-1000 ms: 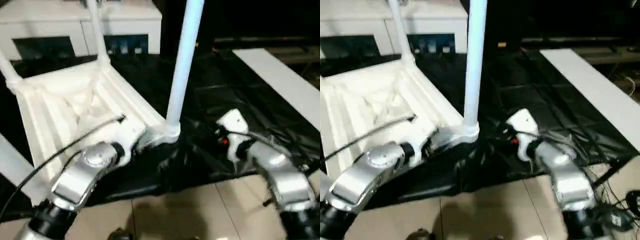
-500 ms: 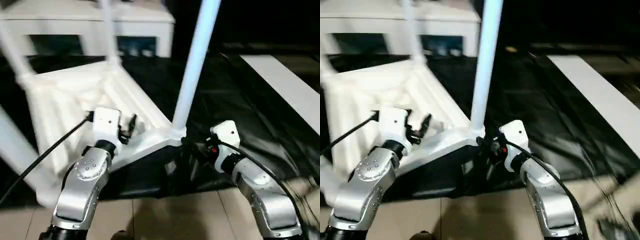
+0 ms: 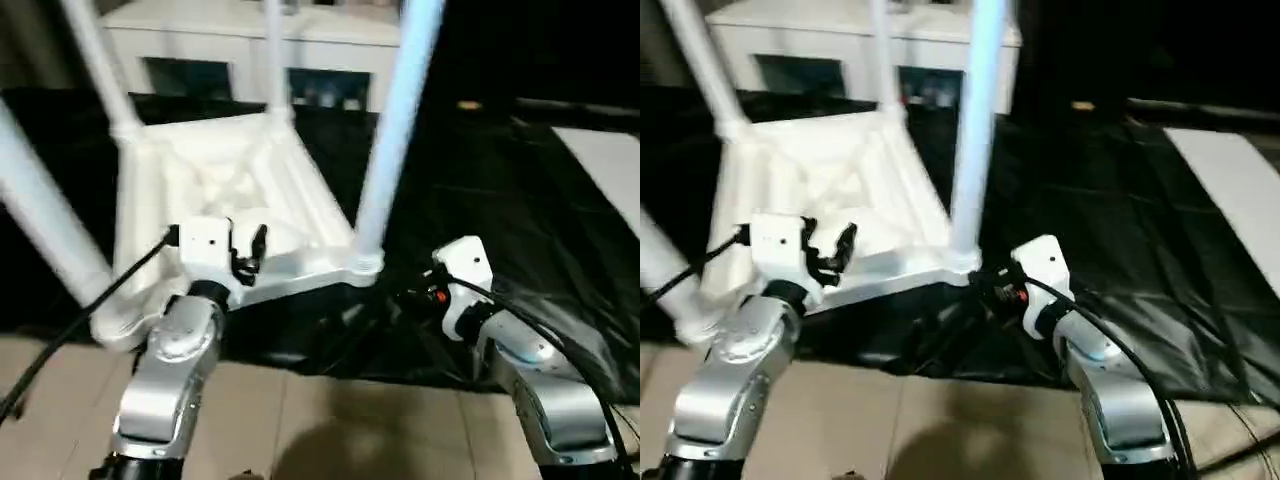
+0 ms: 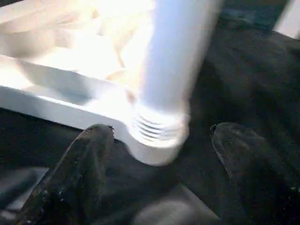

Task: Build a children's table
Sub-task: Rotate table base

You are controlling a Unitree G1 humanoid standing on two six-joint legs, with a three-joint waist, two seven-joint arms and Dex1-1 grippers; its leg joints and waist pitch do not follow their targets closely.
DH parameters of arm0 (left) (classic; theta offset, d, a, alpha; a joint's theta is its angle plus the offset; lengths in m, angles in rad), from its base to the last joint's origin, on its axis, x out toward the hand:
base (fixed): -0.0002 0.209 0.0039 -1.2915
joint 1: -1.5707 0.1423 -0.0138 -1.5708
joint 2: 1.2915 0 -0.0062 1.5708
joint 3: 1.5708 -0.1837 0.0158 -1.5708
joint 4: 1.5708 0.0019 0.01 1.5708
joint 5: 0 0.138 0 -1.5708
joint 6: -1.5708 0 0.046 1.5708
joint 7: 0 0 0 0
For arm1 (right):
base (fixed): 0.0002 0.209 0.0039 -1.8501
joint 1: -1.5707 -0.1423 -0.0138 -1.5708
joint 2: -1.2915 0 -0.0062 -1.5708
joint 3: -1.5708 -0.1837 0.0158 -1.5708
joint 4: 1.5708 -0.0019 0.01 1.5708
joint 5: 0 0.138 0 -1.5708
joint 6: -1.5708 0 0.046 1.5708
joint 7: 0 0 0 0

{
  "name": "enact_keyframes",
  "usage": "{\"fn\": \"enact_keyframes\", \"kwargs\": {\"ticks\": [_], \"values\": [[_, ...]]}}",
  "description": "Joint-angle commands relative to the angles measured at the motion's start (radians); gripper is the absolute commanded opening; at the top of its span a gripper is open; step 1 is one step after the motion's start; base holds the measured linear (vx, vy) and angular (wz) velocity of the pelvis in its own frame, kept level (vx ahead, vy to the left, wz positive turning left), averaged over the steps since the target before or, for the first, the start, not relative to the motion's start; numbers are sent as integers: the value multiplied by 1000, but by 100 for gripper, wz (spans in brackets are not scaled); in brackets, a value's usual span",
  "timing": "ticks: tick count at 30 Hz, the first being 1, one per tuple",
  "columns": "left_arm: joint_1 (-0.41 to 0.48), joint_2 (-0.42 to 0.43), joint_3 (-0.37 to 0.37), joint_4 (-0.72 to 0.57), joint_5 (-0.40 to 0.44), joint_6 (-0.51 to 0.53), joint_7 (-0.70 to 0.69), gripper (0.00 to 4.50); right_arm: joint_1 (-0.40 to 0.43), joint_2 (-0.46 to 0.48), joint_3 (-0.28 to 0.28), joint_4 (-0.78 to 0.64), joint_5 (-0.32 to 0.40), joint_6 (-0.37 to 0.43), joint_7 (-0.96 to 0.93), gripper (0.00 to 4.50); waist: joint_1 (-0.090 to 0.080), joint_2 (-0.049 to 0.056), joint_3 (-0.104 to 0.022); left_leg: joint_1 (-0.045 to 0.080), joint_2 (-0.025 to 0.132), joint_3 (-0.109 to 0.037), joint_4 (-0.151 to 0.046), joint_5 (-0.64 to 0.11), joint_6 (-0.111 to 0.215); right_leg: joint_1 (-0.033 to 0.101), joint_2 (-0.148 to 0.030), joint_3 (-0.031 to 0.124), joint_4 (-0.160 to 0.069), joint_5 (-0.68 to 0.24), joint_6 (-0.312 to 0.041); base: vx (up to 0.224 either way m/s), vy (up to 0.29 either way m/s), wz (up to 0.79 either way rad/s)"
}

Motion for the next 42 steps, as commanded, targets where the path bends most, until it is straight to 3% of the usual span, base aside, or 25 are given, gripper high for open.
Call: {"fn": "enact_keyframes", "kwargs": {"ticks": [1,2,3,4,5,6,7,8,10,12,13,14,15,16,17,18,19,20,21,23,25,27,30,33,42], "values": [[1,5,2,2,5,3,-7,315,-11,5,0,-6,0,1,-7,383,-10,5,-29,11,55,-2,-29,-242,59,69,-183,12,-205,-772,221,-38,37,42],[3,5,2,3,2,7,-9,315,-10,14,-10,-7,8,2,-11,383,-35,43,-21,91,225,-78,-153,-577,24,33,-101,30,-77,-527,176,-38,37,42],[4,6,2,4,-1,7,-16,315,-9,15,-11,-8,8,5,-14,383,-27,40,-33,97,244,-82,-217,-755,-33,-2,-59,103,77,-166,86,-10,30,22],[5,7,1,5,-2,7,-27,315,-8,12,-8,-9,0,3,-19,383,-25,42,-12,84,238,-53,-247,-841,-52,-18,-56,120,129,-138,54,68,-13,16],[6,8,-2,6,-6,6,-41,315,-6,11,-8,-10,-4,6,-25,383,-37,21,-19,122,204,-36,-212,-825,-53,-38,-91,165,87,-180,33,118,-55,23],[7,10,-6,6,-10,7,-53,315,-3,11,-10,-11,-3,9,-29,383,-37,-9,-28,116,93,23,-148,-681,-56,-25,-110,207,-30,-327,22,96,-60,20],[7,10,-6,6,-10,7,-53,315,-3,11,-10,-11,-3,9,-29,383,-24,-20,-25,67,54,47,-107,-535,-42,8,-142,235,-77,-439,0,113,-59,4],[6,18,-15,7,-11,3,-73,315,6,8,-14,-13,-13,10,-47,383,18,-29,-50,-8,38,36,-12,-183,29,100,-218,311,-126,-554,-6,118,-32,3],[8,21,-21,7,-22,5,-94,315,16,4,-24,-14,-25,17,-73,383,31,-33,-70,-64,31,14,4,43,89,133,-186,309,-108,-318,-49,118,-20,10],[12,27,-30,5,-27,-1,-115,315,30,10,-52,-21,-21,21,-95,383,8,7,-76,-50,48,8,-69,157,88,101,-84,226,-64,-37,-60,105,18,11],[23,40,-45,1,-33,-2,-145,315,49,19,-76,-41,-10,22,-102,383,-17,23,-93,0,56,-16,-81,210,135,79,-34,190,-15,87,-19,199,36,11],[31,45,-52,0,-35,-7,-160,315,65,23,-91,-57,-3,24,-106,383,-65,39,-109,139,141,-112,-88,300,311,-55,-38,166,66,51,17,286,19,10],[31,45,-52,0,-35,-7,-160,315,65,23,-91,-57,-3,24,-106,383,-84,35,-118,193,213,-177,-91,453,499,-129,-75,184,115,-100,101,203,-5,10],[37,42,-51,1,-40,-8,-171,315,77,25,-98,-70,5,27,-109,383,-93,27,-118,189,222,-184,-86,552,554,-152,-92,196,129,-96,137,123,-43,-15],[44,46,-50,7,-43,-18,-187,315,89,25,-105,-83,12,26,-110,383,-89,21,-103,132,173,-148,-79,685,575,-160,-102,217,121,-3,177,48,-43,-24],[51,54,-51,9,-53,-19,-213,315,98,27,-114,-95,20,25,-115,383,-86,-25,-105,58,43,-70,-19,603,438,-107,-120,260,10,239,131,48,-43,-24],[52,57,-52,9,-56,-20,-222,315,101,26,-116,-98,24,25,-118,383,-62,-49,-89,-42,-59,-15,12,325,294,-15,-149,317,-23,382,124,0,0,0],[55,71,-61,1,-76,-19,-264,315,98,26,-123,-102,32,27,-122,383,-60,-51,-90,-66,-39,-27,13,223,232,12,-182,336,-34,442,75,0,0,0],[53,96,-78,-10,-103,-16,-329,315,87,23,-130,-98,37,30,-124,383,-71,-47,-93,-71,-18,-37,-33,223,89,35,-141,290,6,605,49,-10,-55,1],[49,106,-84,-11,-109,-16,-352,315,82,20,-132,-94,37,29,-123,383,-87,-26,-92,-39,-15,-28,-58,232,-13,13,-89,256,1,657,69,12,-67,-14],[33,127,-82,-8,-136,-11,-402,342,72,11,-140,-83,32,30,-116,383,-94,-8,-88,-24,13,-24,-82,126,-30,5,-82,248,-16,440,21,-37,-11,-1],[2,154,-78,8,-153,-10,-466,351,60,-11,-150,-69,33,35,-107,383,-99,-4,-68,-10,42,-13,-108,-91,-76,-12,-71,241,-43,8,-63,-84,-9,-2],[-42,183,-96,37,-157,28,-529,381,46,-49,-143,-50,33,43,-71,383,-96,-8,-48,24,46,6,-115,-331,-92,-52,-71,246,-83,-409,-23,-117,17,10],[-64,206,-119,51,-164,63,-566,390,36,-72,-132,-38,34,42,-42,383,-97,-10,-50,-4,50,8,-123,-277,-99,-41,-76,250,-81,-424,14,-59,5,3],[-291,284,-250,281,-59,193,-695,431,-34,-228,-23,58,25,0,182,383,-91,-16,-57,-16,48,13,-114,-176,-78,-40,-80,253,-78,-376,-3,-16,2,-1]]}}
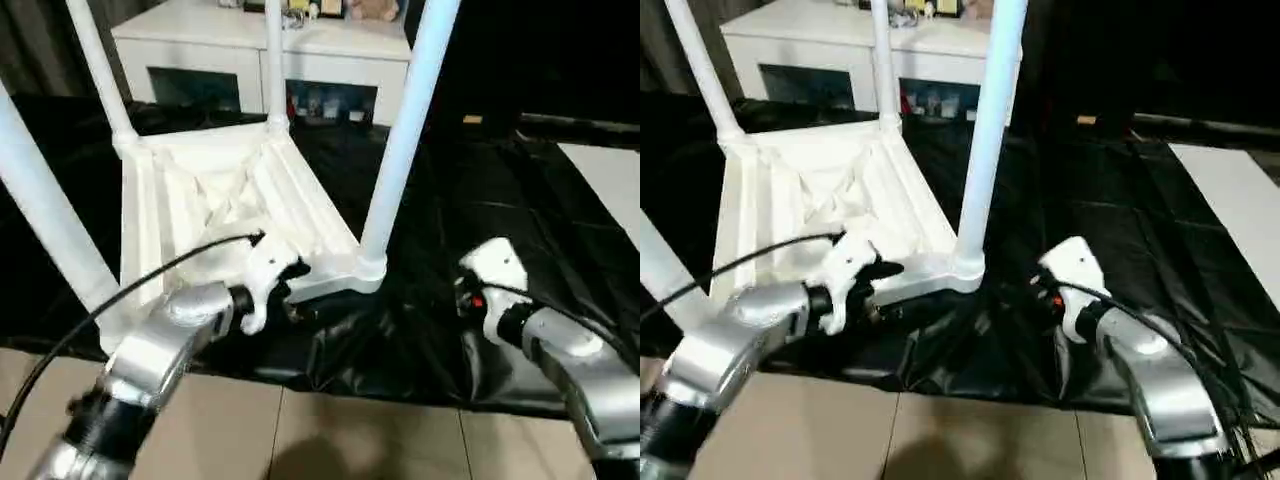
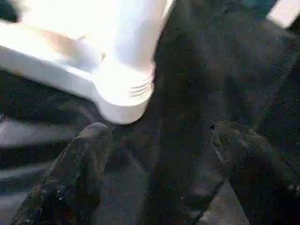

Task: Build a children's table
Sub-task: Rotate table base

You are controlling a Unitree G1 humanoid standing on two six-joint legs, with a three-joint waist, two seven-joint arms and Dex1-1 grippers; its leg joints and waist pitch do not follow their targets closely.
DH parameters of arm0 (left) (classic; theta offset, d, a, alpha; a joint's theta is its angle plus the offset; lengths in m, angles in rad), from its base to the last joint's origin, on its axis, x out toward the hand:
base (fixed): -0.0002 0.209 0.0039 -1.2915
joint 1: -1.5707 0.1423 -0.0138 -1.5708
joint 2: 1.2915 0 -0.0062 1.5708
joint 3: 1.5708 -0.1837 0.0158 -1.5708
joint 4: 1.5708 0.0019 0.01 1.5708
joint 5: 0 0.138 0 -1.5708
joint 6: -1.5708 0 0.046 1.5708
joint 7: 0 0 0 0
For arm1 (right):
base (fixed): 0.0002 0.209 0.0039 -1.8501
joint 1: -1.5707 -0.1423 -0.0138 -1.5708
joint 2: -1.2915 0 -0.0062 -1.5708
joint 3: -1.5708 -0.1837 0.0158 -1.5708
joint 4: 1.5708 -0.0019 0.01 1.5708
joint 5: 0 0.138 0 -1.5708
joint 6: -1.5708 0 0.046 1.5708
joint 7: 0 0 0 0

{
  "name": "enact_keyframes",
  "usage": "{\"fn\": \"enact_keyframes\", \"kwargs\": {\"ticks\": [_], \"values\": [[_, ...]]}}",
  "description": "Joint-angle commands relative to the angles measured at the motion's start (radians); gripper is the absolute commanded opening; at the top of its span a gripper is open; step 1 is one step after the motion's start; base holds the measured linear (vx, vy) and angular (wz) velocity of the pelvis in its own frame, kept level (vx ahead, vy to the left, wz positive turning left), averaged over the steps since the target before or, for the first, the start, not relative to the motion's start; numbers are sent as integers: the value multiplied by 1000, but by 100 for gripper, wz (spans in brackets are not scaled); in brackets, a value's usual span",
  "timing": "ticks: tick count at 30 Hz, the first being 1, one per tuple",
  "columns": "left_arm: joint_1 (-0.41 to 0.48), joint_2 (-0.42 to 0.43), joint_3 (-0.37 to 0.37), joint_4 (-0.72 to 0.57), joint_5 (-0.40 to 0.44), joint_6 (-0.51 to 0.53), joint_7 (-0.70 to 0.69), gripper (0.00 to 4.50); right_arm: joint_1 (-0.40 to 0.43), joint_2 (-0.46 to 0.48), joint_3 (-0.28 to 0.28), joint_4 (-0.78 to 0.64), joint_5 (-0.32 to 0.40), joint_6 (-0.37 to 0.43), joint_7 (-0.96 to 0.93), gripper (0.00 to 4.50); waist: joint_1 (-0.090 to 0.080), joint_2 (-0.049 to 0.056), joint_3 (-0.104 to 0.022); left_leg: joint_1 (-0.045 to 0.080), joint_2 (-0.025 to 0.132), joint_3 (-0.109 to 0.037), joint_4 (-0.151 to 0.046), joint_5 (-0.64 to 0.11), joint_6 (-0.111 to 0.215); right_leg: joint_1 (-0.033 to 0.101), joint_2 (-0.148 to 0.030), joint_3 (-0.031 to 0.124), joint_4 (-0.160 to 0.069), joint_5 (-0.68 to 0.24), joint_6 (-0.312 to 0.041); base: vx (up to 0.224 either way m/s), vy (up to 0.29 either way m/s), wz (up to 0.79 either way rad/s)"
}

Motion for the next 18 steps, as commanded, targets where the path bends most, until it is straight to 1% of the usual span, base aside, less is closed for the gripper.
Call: {"fn": "enact_keyframes", "kwargs": {"ticks": [1,2,3,4,5,6,7,9,10,11,12,13,14,16,17,18], "values": [[-50,-7,-8,69,42,12,15,404,-32,-18,11,21,-1,-18,27,383,0,-1,-38,-20,20,4,-94,-191,17,29,-48,28,-98,-425,-119,0,0,0],[-73,-16,-1,103,52,6,34,404,-38,-19,12,25,-1,-23,33,383,1,-2,-40,-16,19,6,-93,-202,20,27,-46,27,-99,-405,-132,0,0,0],[-73,-16,-1,103,52,6,34,394,-38,-19,12,25,-1,-23,33,383,1,-3,-45,-19,19,6,-92,-190,19,31,-45,27,-93,-366,-143,0,0,0],[-96,-22,2,138,56,-1,44,391,-44,-23,14,30,1,-26,38,383,1,-2,-48,-24,21,5,-92,-152,23,37,-46,27,-86,-295,-162,0,0,0],[-109,-23,1,159,59,-4,47,384,-48,-24,15,33,2,-27,40,383,1,-2,-50,-23,21,7,-89,-131,31,36,-44,26,-83,-249,-180,0,0,0],[-125,-23,-5,187,66,-7,49,371,-52,-28,19,39,3,-30,44,383,3,-1,-53,-23,21,9,-85,-105,37,38,-45,26,-79,-202,-199,0,0,0],[-133,-25,-9,205,68,-10,43,351,-54,-30,22,41,3,-32,47,383,5,1,-57,-28,22,8,-83,-55,43,43,-45,26,-71,-123,-219,53,-1,1],[-160,-32,-22,263,78,-20,16,348,-58,-35,32,48,2,-40,60,383,7,2,-63,-28,21,10,-78,0,55,45,-43,24,-62,-33,-238,26,-1,1],[-162,-33,-23,270,79,-22,11,342,-58,-35,33,49,1,-41,62,383,8,1,-68,-35,19,9,-75,50,70,52,-43,24,-53,61,-256,0,0,0],[-167,-35,-25,280,82,-25,3,332,-59,-35,35,50,0,-42,64,383,11,3,-68,-32,19,11,-72,72,86,48,-43,23,-51,122,-274,0,0,0],[-184,-43,-28,319,86,-37,-19,319,-64,-35,38,58,-3,-49,67,383,11,6,-65,-33,22,11,-75,67,96,48,-44,22,-51,132,-289,0,0,0],[-188,-43,-30,328,86,-40,-25,309,-66,-35,37,60,-3,-50,67,383,12,7,-63,-30,24,12,-76,36,96,48,-46,21,-53,103,-295,0,0,0],[-192,-44,-32,335,86,-43,-32,304,-68,-35,36,62,-3,-51,66,383,12,5,-61,-30,24,14,-78,18,95,47,-46,22,-58,77,-294,0,0,0],[-203,-41,-36,351,80,-47,-62,274,-76,-36,34,71,-5,-55,65,383,14,7,-56,-25,29,15,-83,-48,74,45,-50,23,-64,-16,-286,0,0,0],[-204,-40,-33,351,77,-48,-70,274,-77,-37,34,74,-5,-57,65,383,14,7,-55,-25,30,15,-84,-57,68,45,-50,24,-65,-29,-284,0,0,0],[-205,-38,-31,346,72,-46,-77,258,-78,-38,33,76,-4,-58,66,383,15,8,-53,-24,30,16,-85,-77,59,43,-50,24,-68,-57,-277,0,0,0]]}}
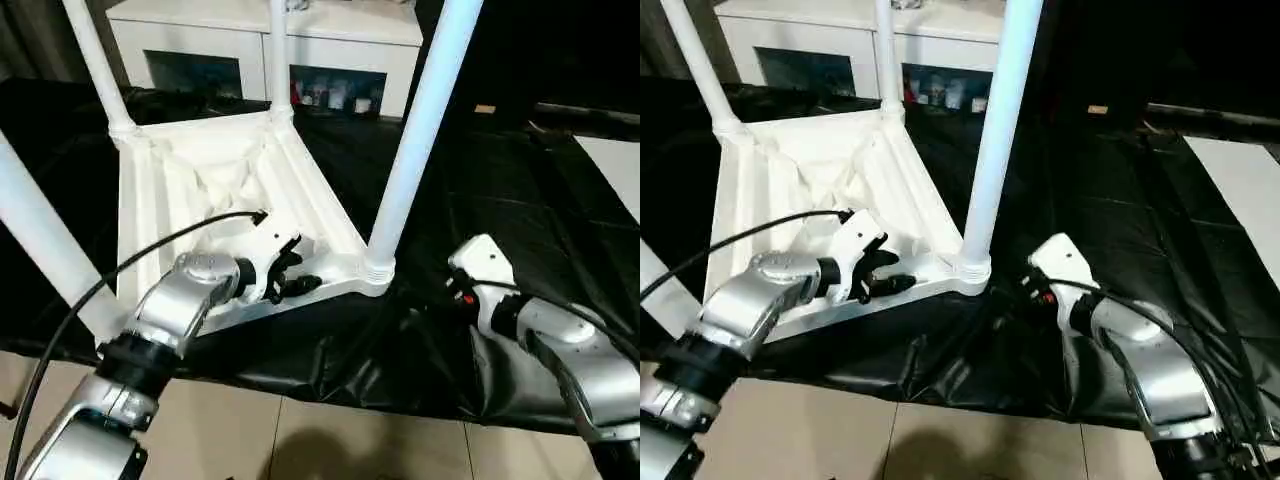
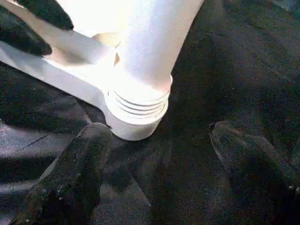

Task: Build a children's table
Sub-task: Rotate table base, then rotate leg to tighten

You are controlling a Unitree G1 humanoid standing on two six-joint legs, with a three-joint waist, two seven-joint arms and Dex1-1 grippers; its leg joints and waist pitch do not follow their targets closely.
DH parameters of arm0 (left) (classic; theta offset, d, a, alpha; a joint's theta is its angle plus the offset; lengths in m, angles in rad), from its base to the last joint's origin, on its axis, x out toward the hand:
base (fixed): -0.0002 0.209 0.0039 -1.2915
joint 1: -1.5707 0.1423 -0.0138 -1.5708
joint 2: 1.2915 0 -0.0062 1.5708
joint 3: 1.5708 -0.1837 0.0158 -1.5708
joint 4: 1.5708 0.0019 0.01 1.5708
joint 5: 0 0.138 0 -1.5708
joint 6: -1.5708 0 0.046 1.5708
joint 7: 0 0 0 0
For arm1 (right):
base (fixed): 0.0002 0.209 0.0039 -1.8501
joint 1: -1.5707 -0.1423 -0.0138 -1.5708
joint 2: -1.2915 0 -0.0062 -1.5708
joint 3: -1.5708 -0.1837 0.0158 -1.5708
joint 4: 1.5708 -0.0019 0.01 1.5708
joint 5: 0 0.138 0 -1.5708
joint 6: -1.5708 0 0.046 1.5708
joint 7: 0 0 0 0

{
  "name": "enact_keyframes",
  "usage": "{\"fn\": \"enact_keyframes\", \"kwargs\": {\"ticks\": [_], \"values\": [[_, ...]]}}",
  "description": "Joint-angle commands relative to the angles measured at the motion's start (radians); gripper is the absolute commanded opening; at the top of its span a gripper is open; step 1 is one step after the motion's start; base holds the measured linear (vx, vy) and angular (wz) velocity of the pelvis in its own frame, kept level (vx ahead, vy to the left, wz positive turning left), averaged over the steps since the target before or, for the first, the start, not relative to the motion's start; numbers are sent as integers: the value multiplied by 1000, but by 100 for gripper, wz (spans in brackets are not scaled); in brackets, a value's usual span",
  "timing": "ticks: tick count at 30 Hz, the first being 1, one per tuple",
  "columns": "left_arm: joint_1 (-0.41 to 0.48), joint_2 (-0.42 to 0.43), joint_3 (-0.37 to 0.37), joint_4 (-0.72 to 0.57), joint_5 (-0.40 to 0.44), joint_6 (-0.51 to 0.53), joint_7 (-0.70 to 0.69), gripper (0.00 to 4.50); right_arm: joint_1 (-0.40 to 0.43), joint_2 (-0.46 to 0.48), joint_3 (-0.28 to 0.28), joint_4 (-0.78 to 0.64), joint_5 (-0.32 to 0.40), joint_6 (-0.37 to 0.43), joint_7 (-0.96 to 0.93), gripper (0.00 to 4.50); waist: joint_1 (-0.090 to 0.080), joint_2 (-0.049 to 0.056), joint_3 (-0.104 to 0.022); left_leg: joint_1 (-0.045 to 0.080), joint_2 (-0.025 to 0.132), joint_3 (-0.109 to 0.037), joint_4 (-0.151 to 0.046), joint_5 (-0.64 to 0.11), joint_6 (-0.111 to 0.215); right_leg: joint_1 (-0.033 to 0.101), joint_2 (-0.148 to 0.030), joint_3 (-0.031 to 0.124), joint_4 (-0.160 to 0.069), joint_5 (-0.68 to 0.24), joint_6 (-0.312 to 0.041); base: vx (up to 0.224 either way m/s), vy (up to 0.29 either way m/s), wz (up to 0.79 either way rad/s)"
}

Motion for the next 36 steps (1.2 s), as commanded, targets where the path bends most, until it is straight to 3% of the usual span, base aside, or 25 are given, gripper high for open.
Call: {"fn": "enact_keyframes", "kwargs": {"ticks": [1,9,13,17,22,26,31,33,34,36], "values": [[-4,0,-11,2,-7,1,-29,251,-7,-13,-3,18,0,-11,3,383,2,5,-53,-2,26,12,-85,-103,44,61,-51,28,-67,-87,-263,0,0,0],[7,7,-6,-33,-24,16,-93,173,-12,-17,-4,30,-4,-18,2,383,6,3,-53,-1,31,23,-87,-106,28,56,-50,29,-69,-117,-244,0,0,0],[6,15,-46,18,37,-22,-84,142,-16,-19,1,37,-7,-23,5,383,6,-1,-52,-2,31,24,-87,-101,31,56,-49,30,-71,-117,-235,0,0,0],[-5,8,-72,83,83,-63,-71,97,-20,-16,8,44,-10,-28,5,383,7,2,-52,-1,31,23,-88,-105,29,54,-50,30,-72,-126,-230,0,0,0],[-23,6,-93,128,114,-94,-90,66,-24,-18,8,45,-11,-30,8,383,10,2,-45,3,33,23,-96,-185,9,48,-52,32,-86,-251,-202,0,0,0],[-29,7,-90,133,117,-104,-101,25,-26,-21,4,47,-11,-31,10,383,10,1,-45,1,32,21,-97,-187,4,46,-52,33,-88,-276,-185,0,0,0],[-37,10,-94,143,116,-127,-145,2,-28,-29,0,69,-2,-50,27,383,10,1,-51,-4,31,22,-95,-130,13,51,-51,32,-81,-187,-202,0,0,0],[-34,12,-97,141,115,-138,-164,2,-33,-27,-5,81,17,-62,47,383,5,2,-55,-6,31,22,-92,-84,29,58,-51,31,-71,-72,-240,0,0,0],[-24,18,-102,126,110,-153,-198,1,-36,-18,-16,89,59,-67,86,399,5,3,-55,-5,31,23,-91,-77,35,59,-51,30,-70,-56,-246,0,0,0],[-12,27,-110,103,104,-164,-232,0,-41,-18,-14,101,74,-79,113,416,3,6,-56,-5,33,23,-91,-68,55,60,-52,30,-67,-18,-270,0,0,0]]}}
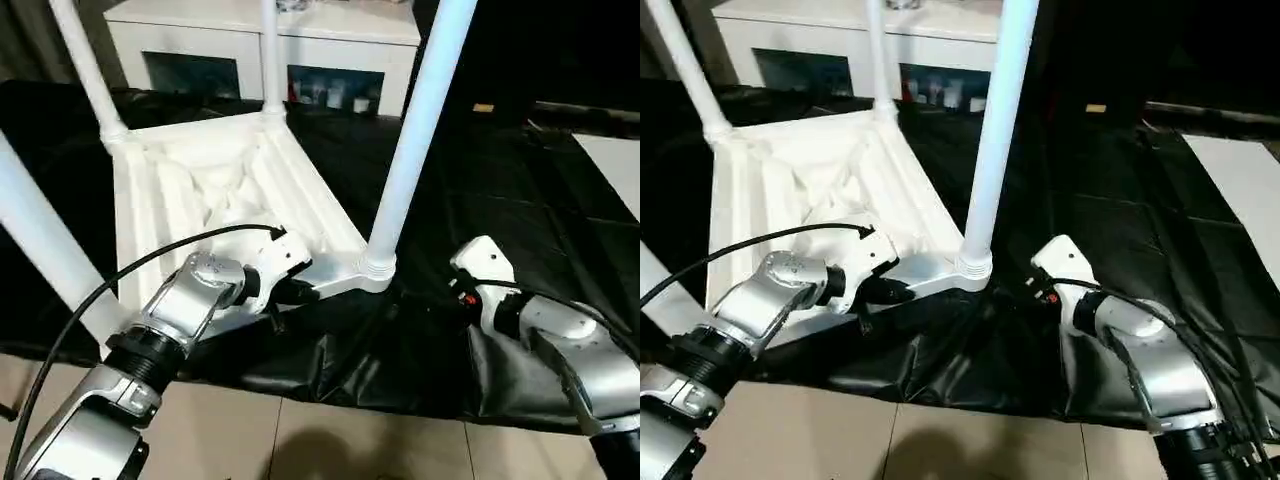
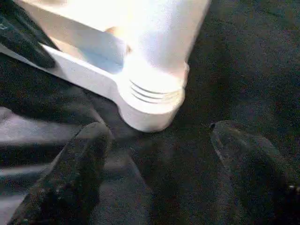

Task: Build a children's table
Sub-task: Rotate leg to tighten

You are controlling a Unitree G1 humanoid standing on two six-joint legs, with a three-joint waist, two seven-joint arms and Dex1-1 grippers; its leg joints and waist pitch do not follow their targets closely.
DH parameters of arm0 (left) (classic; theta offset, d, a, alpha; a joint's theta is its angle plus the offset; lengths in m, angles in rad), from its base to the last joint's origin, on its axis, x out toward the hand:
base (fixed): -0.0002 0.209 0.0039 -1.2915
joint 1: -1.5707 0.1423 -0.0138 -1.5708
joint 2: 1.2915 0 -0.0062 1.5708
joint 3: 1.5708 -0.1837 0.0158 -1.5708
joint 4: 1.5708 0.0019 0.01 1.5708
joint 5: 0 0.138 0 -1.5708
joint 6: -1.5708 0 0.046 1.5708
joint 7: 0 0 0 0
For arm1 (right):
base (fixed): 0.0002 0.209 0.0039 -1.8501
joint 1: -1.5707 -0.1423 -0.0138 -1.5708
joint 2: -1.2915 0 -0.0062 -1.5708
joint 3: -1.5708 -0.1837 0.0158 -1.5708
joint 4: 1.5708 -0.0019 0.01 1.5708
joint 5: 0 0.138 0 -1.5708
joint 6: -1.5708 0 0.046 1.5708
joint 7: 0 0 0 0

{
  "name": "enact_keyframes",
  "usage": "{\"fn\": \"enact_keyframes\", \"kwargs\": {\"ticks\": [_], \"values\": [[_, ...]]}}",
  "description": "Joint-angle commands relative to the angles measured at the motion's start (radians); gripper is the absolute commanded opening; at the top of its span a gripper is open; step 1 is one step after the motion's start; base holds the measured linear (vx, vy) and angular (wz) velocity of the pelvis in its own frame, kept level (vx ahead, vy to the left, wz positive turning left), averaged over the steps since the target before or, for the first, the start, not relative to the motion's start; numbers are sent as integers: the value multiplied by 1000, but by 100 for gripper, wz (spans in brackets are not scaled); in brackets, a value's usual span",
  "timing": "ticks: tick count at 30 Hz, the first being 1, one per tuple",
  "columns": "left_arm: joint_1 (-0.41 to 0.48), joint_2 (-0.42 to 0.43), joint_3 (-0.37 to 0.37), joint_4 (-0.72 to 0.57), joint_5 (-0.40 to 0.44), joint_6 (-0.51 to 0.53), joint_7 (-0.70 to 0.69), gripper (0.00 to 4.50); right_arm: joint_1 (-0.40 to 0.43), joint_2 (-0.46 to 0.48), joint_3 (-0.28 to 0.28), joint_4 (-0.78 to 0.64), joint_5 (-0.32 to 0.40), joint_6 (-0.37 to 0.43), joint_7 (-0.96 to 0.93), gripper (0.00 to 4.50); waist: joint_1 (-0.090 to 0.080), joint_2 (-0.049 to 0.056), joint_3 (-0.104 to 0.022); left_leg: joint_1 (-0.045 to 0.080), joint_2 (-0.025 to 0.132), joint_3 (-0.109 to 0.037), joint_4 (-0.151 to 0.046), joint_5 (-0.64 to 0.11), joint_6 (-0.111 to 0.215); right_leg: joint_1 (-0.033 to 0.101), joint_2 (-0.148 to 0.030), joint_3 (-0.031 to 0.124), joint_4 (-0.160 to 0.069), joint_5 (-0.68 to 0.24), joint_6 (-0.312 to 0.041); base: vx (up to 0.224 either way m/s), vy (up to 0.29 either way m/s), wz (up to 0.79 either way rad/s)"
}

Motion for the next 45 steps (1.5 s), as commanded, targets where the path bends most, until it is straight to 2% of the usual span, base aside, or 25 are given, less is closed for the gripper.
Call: {"fn": "enact_keyframes", "kwargs": {"ticks": [1,5,6,7,9,12,15,16,18,21,23,24,27,29,30,31,33,34,36,39,40,43,45], "values": [[25,14,-26,-25,2,-13,-51,0,-23,-6,-8,13,28,-24,39,416,2,3,-57,-9,22,4,-78,-68,65,62,-55,29,-60,-11,-275,0,0,0],[52,31,-33,-84,-17,-37,-109,0,-50,2,14,63,36,-65,89,439,-2,5,-58,-5,27,7,-79,-66,77,59,-56,27,-58,11,-299,0,0,0],[57,33,-32,-96,-20,-36,-116,0,-65,10,19,84,28,-78,88,439,3,5,-57,2,27,11,-78,-61,83,56,-54,28,-59,26,-306,0,0,0],[61,33,-32,-104,-21,-37,-119,0,-81,16,27,105,19,-85,87,439,1,1,-57,-4,26,10,-80,-52,84,60,-55,27,-55,33,-311,0,0,0],[65,33,-28,-109,-18,-37,-121,0,-110,20,57,153,-5,-106,96,439,7,5,-56,1,28,12,-79,-61,79,57,-56,27,-56,11,-306,0,0,0],[68,34,-20,-112,-11,-38,-117,0,-135,32,76,201,-11,-127,124,439,11,-2,-57,0,25,15,-78,-58,77,58,-55,28,-56,8,-304,0,0,0],[69,35,-18,-113,-9,-38,-119,0,-147,44,84,224,-9,-134,136,439,12,1,-56,-2,26,14,-79,-53,76,59,-56,28,-55,10,-299,0,0,0],[70,35,-16,-115,-8,-37,-120,0,-154,48,88,236,-10,-140,138,415,13,-1,-58,-2,26,13,-79,-42,78,60,-56,28,-53,22,-298,0,0,0],[72,38,-14,-117,-6,-36,-122,0,-167,54,99,267,-17,-161,142,415,13,-1,-57,-2,25,14,-79,-46,77,60,-56,27,-54,14,-298,0,0,0],[74,41,-11,-119,-2,-49,-118,0,-181,61,108,296,-24,-181,140,378,12,-1,-56,-2,24,15,-79,-58,74,58,-57,27,-57,-10,-296,0,0,0],[73,38,-10,-115,5,-69,-107,0,-183,64,106,302,-23,-185,140,372,14,0,-56,-3,25,14,-79,-57,73,59,-57,28,-57,-13,-292,0,0,0],[56,12,7,-95,3,-75,-73,45,-188,68,104,311,-24,-192,139,370,14,-1,-57,-2,26,15,-79,-49,73,59,-56,28,-56,3,-293,0,0,0],[40,-9,17,-88,-9,-57,-65,59,-188,70,101,314,-28,-197,141,369,18,0,-58,2,26,17,-78,-54,75,57,-57,28,-56,9,-302,0,0,0],[28,-16,6,-85,-3,-62,-75,65,-188,69,103,324,-30,-208,144,369,15,0,-57,-4,26,15,-79,-55,76,61,-57,27,-56,8,-299,0,0,0],[21,-22,3,-74,4,-72,-68,90,-189,68,105,327,-31,-211,144,369,14,-2,-58,-3,25,15,-79,-57,78,60,-56,27,-57,3,-295,0,0,0],[20,-23,3,-73,4,-73,-67,97,-189,68,105,327,-31,-212,144,369,14,-2,-57,-4,24,15,-79,-56,79,61,-56,27,-57,1,-294,0,0,0],[9,-35,1,-50,18,-80,-60,97,-191,70,105,330,-34,-215,142,369,13,0,-57,-3,25,16,-78,-55,80,60,-56,27,-58,3,-296,0,0,0],[6,-37,-2,-44,23,-77,-61,97,-191,70,104,330,-34,-216,140,369,14,6,-57,-4,25,14,-78,-55,77,61,-57,27,-56,6,-297,0,0,0],[0,-37,-13,-26,43,-70,-56,97,-192,72,103,328,-36,-216,136,369,11,1,-57,-3,24,15,-78,-61,79,61,-55,26,-59,1,-294,0,0,0],[5,-20,-20,-24,55,-49,-61,97,-193,73,101,327,-36,-219,134,369,12,5,-58,-2,26,15,-78,-60,78,60,-56,27,-58,11,-299,0,0,0],[6,-17,-21,-25,56,-46,-63,69,-193,73,101,327,-36,-219,134,369,12,6,-58,-2,26,15,-78,-61,77,60,-56,27,-58,13,-301,0,0,0],[14,8,-30,-35,64,-33,-80,61,-195,74,100,329,-37,-222,133,369,11,5,-57,-1,26,15,-80,-74,73,59,-55,26,-58,3,-302,0,0,0],[18,20,-31,-41,67,-28,-85,21,-197,75,99,331,-37,-224,132,369,11,5,-57,-1,27,15,-80,-76,72,58,-55,26,-58,-3,-301,0,0,0]]}}
